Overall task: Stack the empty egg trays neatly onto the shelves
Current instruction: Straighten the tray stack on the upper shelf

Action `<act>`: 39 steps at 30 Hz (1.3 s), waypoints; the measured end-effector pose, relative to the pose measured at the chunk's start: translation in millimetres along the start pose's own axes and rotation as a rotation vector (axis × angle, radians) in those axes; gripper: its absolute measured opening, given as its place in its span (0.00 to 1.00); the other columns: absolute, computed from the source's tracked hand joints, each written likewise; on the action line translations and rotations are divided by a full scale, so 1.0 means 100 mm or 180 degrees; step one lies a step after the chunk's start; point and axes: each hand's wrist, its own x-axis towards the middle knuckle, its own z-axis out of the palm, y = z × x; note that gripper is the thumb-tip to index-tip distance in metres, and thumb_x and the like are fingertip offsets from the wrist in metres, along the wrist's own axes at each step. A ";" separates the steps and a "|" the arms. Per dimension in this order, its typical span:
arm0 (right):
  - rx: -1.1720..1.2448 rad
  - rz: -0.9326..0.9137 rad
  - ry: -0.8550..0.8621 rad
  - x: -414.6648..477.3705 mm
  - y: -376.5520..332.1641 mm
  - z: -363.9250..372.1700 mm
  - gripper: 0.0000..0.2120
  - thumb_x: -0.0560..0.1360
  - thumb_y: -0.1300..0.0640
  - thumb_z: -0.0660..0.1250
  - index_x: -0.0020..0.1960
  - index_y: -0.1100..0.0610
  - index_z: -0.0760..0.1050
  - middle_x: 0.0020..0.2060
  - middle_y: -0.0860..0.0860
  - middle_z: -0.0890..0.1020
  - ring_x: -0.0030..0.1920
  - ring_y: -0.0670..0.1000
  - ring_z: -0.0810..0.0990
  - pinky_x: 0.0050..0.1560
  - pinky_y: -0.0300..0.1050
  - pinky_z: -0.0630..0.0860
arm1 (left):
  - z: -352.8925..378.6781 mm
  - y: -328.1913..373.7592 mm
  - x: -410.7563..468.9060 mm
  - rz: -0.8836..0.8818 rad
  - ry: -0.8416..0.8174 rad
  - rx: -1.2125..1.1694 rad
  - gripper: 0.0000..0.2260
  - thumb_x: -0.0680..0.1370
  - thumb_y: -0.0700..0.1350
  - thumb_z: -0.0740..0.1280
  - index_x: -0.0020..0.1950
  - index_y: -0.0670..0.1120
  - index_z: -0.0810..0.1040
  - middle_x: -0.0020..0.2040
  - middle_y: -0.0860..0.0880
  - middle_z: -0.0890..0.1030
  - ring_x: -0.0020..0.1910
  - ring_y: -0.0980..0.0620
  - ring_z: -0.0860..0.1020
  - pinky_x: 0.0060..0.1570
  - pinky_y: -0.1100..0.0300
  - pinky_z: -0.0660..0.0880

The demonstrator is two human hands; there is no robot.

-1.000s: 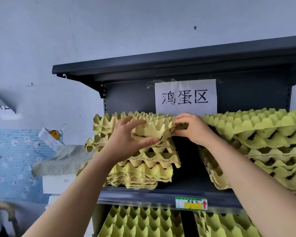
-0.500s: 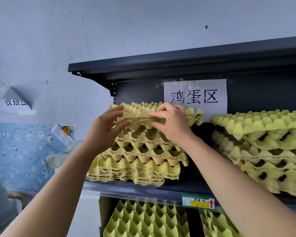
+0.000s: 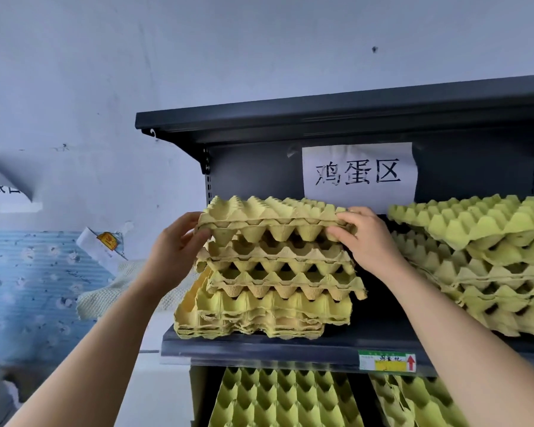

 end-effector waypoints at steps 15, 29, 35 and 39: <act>-0.0479 0.0290 0.0140 -0.17 -0.23 0.04 0.13 0.76 0.53 0.68 0.54 0.62 0.80 0.68 0.61 0.71 0.70 0.58 0.68 0.67 0.49 0.63 | 0.09 -0.27 0.15 -0.0137 -0.0270 0.0209 0.07 0.83 0.45 0.59 0.56 0.49 0.76 0.43 0.52 0.82 0.42 0.53 0.81 0.42 0.57 0.74; -0.0572 0.0138 -0.0238 -0.20 -0.24 0.22 0.11 0.76 0.51 0.67 0.39 0.57 0.75 0.69 0.60 0.70 0.67 0.57 0.71 0.59 0.47 0.68 | -0.02 -0.50 0.01 -0.0042 -0.0395 0.0560 0.05 0.82 0.46 0.57 0.52 0.48 0.71 0.48 0.46 0.77 0.46 0.47 0.75 0.43 0.54 0.70; -0.0534 0.0236 -0.0563 -0.31 -0.10 0.21 0.29 0.78 0.45 0.60 0.76 0.52 0.60 0.74 0.52 0.63 0.67 0.53 0.70 0.66 0.49 0.66 | 0.09 -0.51 -0.04 -0.0205 -0.0496 0.0749 0.06 0.83 0.46 0.58 0.54 0.44 0.71 0.50 0.48 0.73 0.48 0.48 0.72 0.47 0.56 0.65; -0.0514 0.0244 -0.0512 -0.37 -0.02 0.22 0.34 0.77 0.41 0.60 0.78 0.51 0.53 0.74 0.51 0.62 0.72 0.53 0.64 0.68 0.49 0.63 | 0.12 -0.46 -0.05 -0.0207 -0.0476 0.0886 0.12 0.81 0.55 0.60 0.57 0.48 0.71 0.53 0.48 0.74 0.51 0.50 0.73 0.50 0.57 0.66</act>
